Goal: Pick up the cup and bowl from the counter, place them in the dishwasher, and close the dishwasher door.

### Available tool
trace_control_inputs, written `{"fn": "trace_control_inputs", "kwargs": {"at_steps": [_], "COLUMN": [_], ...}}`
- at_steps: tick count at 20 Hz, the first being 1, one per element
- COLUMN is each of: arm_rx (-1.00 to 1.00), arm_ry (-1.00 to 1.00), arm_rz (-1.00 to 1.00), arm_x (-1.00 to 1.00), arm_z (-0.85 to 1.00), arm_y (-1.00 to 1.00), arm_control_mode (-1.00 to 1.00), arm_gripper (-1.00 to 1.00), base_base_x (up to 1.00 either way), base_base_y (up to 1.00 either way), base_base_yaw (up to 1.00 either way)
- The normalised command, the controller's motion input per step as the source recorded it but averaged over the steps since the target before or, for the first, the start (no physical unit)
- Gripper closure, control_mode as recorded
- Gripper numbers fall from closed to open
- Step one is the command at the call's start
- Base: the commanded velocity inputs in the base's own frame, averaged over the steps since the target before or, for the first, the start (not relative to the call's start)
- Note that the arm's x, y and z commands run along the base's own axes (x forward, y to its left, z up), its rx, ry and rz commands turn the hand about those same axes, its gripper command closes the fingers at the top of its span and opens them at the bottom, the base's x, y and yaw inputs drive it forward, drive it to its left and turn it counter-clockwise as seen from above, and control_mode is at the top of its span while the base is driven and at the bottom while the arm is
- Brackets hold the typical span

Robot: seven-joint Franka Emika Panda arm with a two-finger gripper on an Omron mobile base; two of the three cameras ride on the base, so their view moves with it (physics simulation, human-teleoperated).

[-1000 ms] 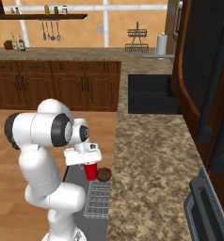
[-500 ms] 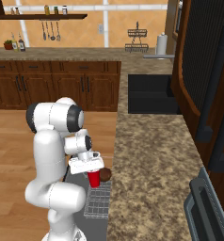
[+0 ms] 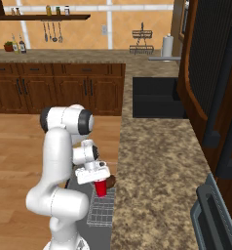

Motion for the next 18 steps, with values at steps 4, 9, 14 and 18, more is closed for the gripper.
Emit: {"fn": "trace_control_inputs", "kwargs": {"at_steps": [4,9,14,18], "arm_rx": [0.05,0.1,0.08,0.1], "arm_ry": [0.02,0.0,0.0,0.0], "arm_rz": [0.08,0.08,0.09,0.1], "arm_x": [0.18,0.22,0.21,0.22], "arm_z": [-0.78,-0.59,-0.63,-0.62], "arm_y": [-0.34,-0.16,0.0,0.0], "arm_control_mode": [-1.0,-1.0,-1.0,-1.0], "arm_gripper": [1.0,1.0,1.0,1.0], "base_base_x": [0.0,0.0,0.0,0.0], "base_base_y": [0.0,0.0,0.0,0.0], "base_base_yaw": [0.0,0.0,0.0,0.0]}}
